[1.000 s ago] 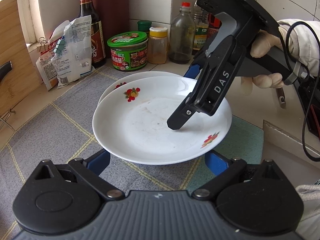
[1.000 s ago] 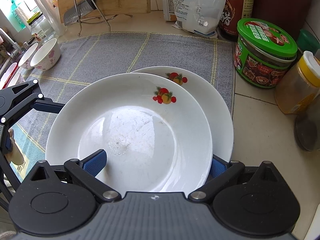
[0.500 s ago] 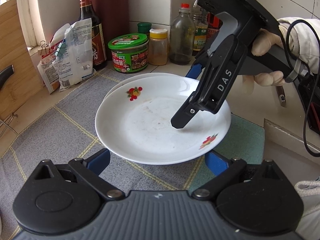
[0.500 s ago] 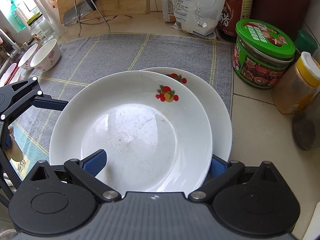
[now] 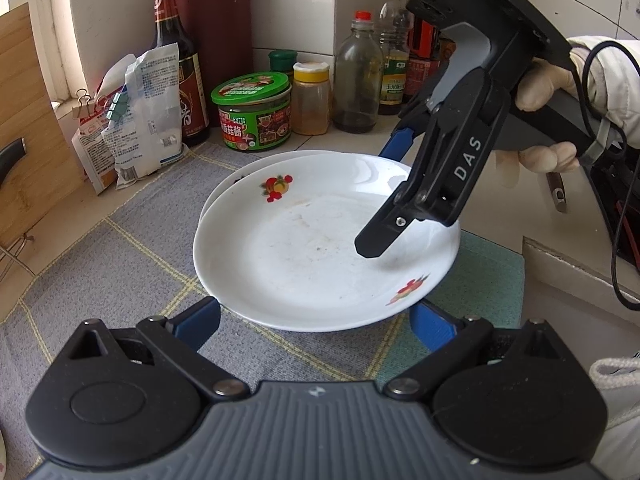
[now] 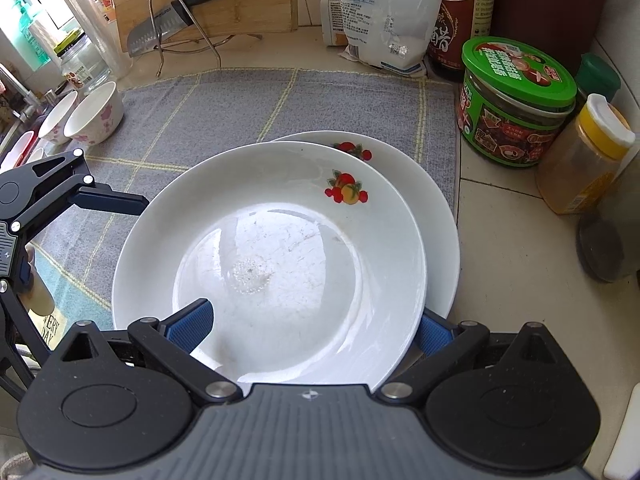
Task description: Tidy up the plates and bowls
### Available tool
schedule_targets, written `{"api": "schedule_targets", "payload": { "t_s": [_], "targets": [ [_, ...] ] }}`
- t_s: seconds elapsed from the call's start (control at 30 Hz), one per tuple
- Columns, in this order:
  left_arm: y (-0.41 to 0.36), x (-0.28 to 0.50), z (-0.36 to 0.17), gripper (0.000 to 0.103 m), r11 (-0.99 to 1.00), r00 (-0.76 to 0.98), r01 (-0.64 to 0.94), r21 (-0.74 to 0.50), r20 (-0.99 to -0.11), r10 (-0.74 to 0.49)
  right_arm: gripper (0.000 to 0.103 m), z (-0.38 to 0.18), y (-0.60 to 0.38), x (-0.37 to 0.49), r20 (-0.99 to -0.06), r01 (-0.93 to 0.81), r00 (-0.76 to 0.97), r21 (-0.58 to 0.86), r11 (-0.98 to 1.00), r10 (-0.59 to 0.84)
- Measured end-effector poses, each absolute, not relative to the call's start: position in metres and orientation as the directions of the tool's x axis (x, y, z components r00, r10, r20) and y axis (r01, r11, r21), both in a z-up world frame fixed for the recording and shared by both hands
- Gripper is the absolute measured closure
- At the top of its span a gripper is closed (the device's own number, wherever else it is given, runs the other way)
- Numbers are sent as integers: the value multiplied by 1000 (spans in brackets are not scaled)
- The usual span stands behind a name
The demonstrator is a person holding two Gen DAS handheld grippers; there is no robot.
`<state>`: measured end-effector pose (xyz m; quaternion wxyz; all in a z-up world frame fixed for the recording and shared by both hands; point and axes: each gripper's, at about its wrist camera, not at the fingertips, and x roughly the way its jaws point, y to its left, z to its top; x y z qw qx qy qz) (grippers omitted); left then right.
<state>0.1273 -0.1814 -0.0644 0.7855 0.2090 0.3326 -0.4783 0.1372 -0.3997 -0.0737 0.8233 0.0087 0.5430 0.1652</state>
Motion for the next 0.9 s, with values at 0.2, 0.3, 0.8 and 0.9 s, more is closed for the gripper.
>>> {"api": "schedule_targets", "payload": {
  "t_s": [0.2, 0.3, 0.8, 0.9],
  "targets": [
    [-181, 127, -64, 3, 453, 322, 891, 10, -719, -616, 0, -71, -400, 132, -893, -257, 356, 190, 948, 276],
    [-181, 127, -64, 3, 452, 323, 892, 13, -717, -618, 0, -70, -399, 129, -894, -254, 356, 186, 949, 271],
    [-184, 127, -63, 3, 434, 313, 901, 10, -709, -632, 0, -67, -399, 122, -911, -227, 341, 157, 961, 230],
    [-185, 128, -63, 3, 425, 304, 905, 8, -709, -637, 0, -68, -400, 120, -915, -216, 335, 157, 964, 224]
  ]
}}
